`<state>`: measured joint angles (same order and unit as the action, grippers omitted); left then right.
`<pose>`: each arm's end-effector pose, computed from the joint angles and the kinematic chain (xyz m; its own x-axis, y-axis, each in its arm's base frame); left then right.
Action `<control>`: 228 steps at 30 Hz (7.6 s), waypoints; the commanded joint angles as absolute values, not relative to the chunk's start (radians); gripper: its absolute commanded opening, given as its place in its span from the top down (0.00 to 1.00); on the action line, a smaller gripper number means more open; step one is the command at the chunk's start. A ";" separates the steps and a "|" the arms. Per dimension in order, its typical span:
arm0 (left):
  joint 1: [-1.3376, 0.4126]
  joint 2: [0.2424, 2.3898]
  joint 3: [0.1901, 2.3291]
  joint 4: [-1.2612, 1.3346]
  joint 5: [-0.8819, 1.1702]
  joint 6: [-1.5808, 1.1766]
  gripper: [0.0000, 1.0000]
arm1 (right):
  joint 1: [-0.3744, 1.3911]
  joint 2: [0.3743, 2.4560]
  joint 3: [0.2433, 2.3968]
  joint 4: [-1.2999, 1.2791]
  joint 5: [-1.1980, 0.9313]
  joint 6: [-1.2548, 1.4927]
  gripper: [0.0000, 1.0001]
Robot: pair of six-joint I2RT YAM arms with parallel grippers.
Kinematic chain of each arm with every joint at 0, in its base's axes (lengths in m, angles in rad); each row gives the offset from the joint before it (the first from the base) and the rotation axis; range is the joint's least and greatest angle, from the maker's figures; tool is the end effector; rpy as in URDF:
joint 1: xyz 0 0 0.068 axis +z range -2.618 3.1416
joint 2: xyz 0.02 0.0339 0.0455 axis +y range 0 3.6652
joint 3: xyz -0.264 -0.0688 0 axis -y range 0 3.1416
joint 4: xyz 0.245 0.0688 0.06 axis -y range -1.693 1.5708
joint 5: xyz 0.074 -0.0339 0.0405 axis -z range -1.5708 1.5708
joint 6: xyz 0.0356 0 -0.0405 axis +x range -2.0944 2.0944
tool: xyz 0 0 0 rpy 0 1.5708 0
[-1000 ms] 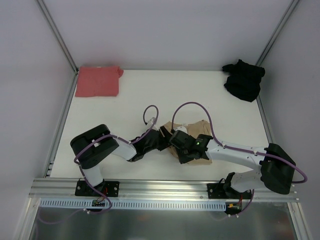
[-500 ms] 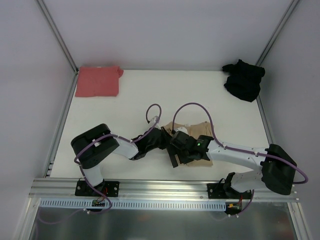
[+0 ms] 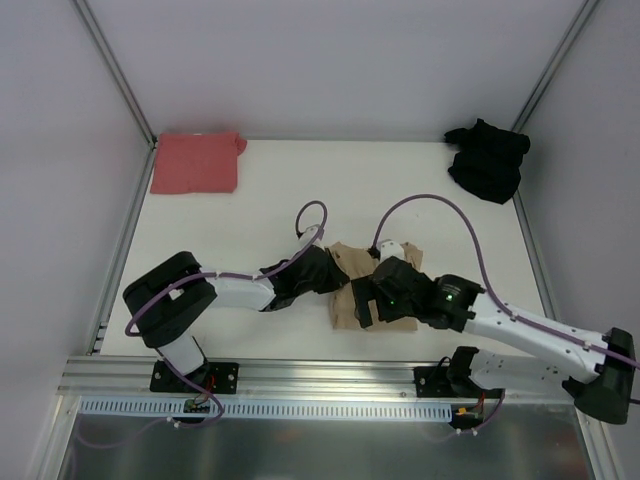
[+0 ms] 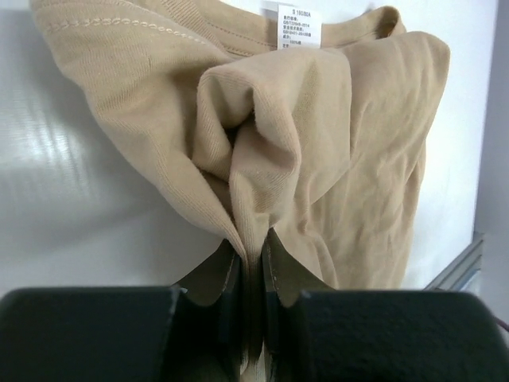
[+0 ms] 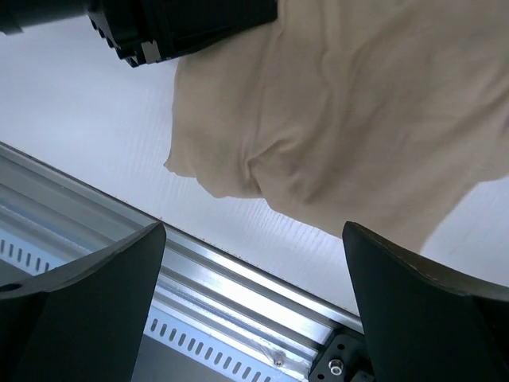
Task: Fold and stack the t-shirts
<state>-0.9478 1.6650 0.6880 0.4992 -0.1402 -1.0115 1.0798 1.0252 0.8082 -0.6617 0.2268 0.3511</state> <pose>0.1958 -0.2640 0.1566 -0.7626 -0.3770 -0.5256 0.1609 0.6766 -0.7186 0.1035 0.1766 0.2613 -0.6131 -0.4360 -0.6588 -0.6185 0.7837 0.0569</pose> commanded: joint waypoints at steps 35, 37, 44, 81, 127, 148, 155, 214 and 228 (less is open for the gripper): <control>-0.497 1.969 1.405 -0.136 -0.118 -0.462 1.00 | 1.086 0.521 0.752 -0.919 0.410 0.380 0.00; -0.468 2.012 1.443 -0.143 -0.106 -0.456 1.00 | 1.086 0.531 0.746 -0.905 0.405 0.379 0.01; -0.378 2.126 1.620 -0.164 -0.071 -0.437 1.00 | 1.085 0.580 0.716 -0.858 0.393 0.376 0.01; -0.058 2.287 2.212 -0.377 0.060 -0.170 1.00 | 0.980 0.744 0.592 -0.666 0.244 0.337 0.01; 0.051 2.105 2.273 -0.420 -0.009 -0.100 1.00 | 0.968 0.784 0.555 -0.624 0.207 0.334 0.00; 0.072 2.068 2.293 -0.425 -0.002 -0.126 1.00 | 0.968 0.796 0.543 -0.601 0.190 0.344 0.00; 0.072 2.069 2.304 -0.420 0.052 -0.159 1.00 | 0.966 0.807 0.540 -0.588 0.187 0.344 0.00; 0.084 2.140 2.310 -0.429 0.183 -0.245 1.00 | 0.968 0.795 0.506 -0.601 0.195 0.351 0.01; 0.133 2.151 2.201 -0.440 0.160 -0.216 1.00 | 0.965 0.793 0.509 -0.607 0.204 0.348 0.01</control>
<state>0.1085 2.1685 2.2066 -0.4694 0.1738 -0.2371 0.9703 0.7998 0.5091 -0.5949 0.1783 0.3485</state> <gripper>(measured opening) 0.074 0.993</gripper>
